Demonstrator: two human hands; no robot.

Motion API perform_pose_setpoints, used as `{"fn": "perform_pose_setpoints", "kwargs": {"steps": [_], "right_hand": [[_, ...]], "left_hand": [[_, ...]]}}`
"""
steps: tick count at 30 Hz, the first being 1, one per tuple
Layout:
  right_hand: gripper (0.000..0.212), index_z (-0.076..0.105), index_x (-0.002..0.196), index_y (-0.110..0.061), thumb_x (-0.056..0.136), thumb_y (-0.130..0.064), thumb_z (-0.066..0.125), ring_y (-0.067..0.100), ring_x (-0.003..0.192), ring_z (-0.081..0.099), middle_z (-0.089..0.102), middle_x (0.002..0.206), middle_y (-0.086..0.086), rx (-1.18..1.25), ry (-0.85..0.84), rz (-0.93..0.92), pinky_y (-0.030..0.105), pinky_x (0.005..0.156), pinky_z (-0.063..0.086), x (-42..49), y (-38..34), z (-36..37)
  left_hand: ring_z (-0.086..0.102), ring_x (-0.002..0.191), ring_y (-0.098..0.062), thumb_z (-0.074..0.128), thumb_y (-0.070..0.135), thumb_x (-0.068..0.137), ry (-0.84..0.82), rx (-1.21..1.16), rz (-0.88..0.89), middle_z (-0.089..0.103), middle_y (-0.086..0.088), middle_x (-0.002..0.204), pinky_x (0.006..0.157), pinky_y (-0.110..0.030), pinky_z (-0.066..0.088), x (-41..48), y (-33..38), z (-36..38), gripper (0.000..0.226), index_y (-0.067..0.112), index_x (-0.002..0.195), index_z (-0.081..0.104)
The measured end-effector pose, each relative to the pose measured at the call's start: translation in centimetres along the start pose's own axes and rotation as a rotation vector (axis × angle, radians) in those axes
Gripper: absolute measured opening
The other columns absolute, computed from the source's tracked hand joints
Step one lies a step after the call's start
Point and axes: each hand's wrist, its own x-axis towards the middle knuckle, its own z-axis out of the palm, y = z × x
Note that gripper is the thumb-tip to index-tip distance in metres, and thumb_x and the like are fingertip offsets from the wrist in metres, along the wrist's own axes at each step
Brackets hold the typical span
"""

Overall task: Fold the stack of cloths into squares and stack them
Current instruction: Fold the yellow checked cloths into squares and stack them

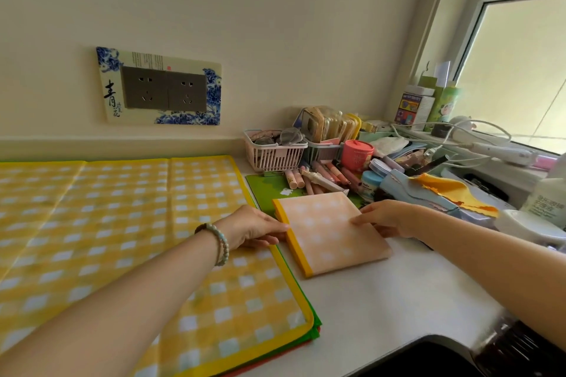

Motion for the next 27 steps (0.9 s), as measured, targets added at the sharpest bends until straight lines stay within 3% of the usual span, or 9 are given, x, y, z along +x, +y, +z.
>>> {"fn": "perform_pose_setpoints", "kwargs": {"steps": [7,12,15,18,20,22,24,26,27], "right_hand": [[0.054,0.058,0.126,-0.014,0.078,-0.032,0.074,0.023,0.104,0.056,0.057,0.123,0.009,-0.094,0.119,-0.041,0.033,0.093,0.048,0.7,0.3,0.3],[0.049,0.06,0.121,-0.01,0.079,-0.033,0.073,0.02,0.086,0.06,0.062,0.111,0.01,-0.152,0.161,-0.057,0.028,0.075,0.053,0.2,0.0,0.2],[0.042,0.064,0.114,-0.004,0.085,-0.034,0.066,0.018,0.08,0.057,0.062,0.098,0.009,-0.301,0.226,-0.181,0.022,0.065,0.047,-1.4,-0.9,0.0],[0.041,0.061,0.121,-0.005,0.09,-0.033,0.058,0.024,0.109,0.055,0.06,0.124,0.01,-0.377,0.247,-0.374,0.027,0.09,0.043,-4.3,-2.8,0.5],[0.048,0.045,0.137,-0.006,0.095,-0.029,0.051,0.023,0.136,0.034,0.038,0.148,0.007,-0.459,0.208,-0.527,0.029,0.111,0.026,-6.1,-4.1,1.8],[0.05,0.042,0.14,-0.012,0.095,-0.032,0.05,0.018,0.143,0.019,0.028,0.153,0.004,-0.487,0.187,-0.668,0.025,0.116,0.016,-7.1,-5.2,4.1],[0.047,0.054,0.131,-0.015,0.089,-0.035,0.059,0.014,0.134,0.037,0.048,0.14,0.0,-0.342,0.156,-0.691,0.002,0.099,0.032,-8.4,-5.6,6.7],[0.043,0.056,0.127,-0.02,0.088,-0.036,0.061,0.006,0.119,0.05,0.056,0.123,-0.01,-0.312,0.121,-0.743,-0.007,0.075,0.036,-10.0,-5.7,9.9],[0.042,0.055,0.128,-0.021,0.089,-0.036,0.06,0.004,0.118,0.05,0.056,0.121,-0.012,-0.334,0.112,-0.773,-0.006,0.073,0.034,-10.6,-5.7,11.7]], "left_hand": [[0.055,0.037,0.002,0.074,0.024,0.08,0.013,0.062,0.0,0.068,0.003,0.065,0.037,-0.012,0.043,0.4,0.1,0.2,0.023,0.004,0.091,0.07],[0.058,0.039,-0.001,0.073,0.021,0.081,0.061,0.012,0.042,0.067,-0.003,0.071,0.039,-0.014,0.048,0.0,-0.3,0.6,0.026,0.002,0.097,0.067],[0.062,0.045,-0.004,0.072,0.023,0.082,0.076,-0.021,0.081,0.069,-0.007,0.081,0.044,-0.017,0.051,-0.8,-0.5,0.3,0.032,0.001,0.104,0.065],[0.066,0.06,-0.013,0.072,0.026,0.081,0.104,-0.057,0.151,0.069,-0.01,0.095,0.051,-0.023,0.056,-1.8,-0.9,-1.2,0.04,0.006,0.114,0.059],[0.067,0.068,-0.015,0.071,0.028,0.082,0.131,-0.036,0.216,0.069,-0.007,0.096,0.056,-0.024,0.056,-2.8,-1.4,-2.7,0.041,0.011,0.117,0.057],[0.067,0.079,-0.013,0.068,0.034,0.083,0.207,0.125,0.32,0.069,-0.001,0.097,0.064,-0.023,0.053,-3.9,-2.5,-4.5,0.04,0.015,0.117,0.059],[0.063,0.099,-0.01,0.065,0.044,0.083,0.289,0.434,0.394,0.066,0.005,0.105,0.079,-0.023,0.049,-5.1,-4.1,-6.6,0.044,0.02,0.119,0.06],[0.055,0.116,-0.009,0.06,0.053,0.082,0.286,0.646,0.369,0.06,0.008,0.123,0.094,-0.026,0.044,-6.5,-6.1,-8.6,0.052,0.025,0.125,0.057],[0.051,0.121,-0.009,0.058,0.057,0.082,0.263,0.704,0.345,0.055,0.008,0.131,0.099,-0.027,0.042,-7.3,-7.2,-9.5,0.055,0.027,0.128,0.055]]}}
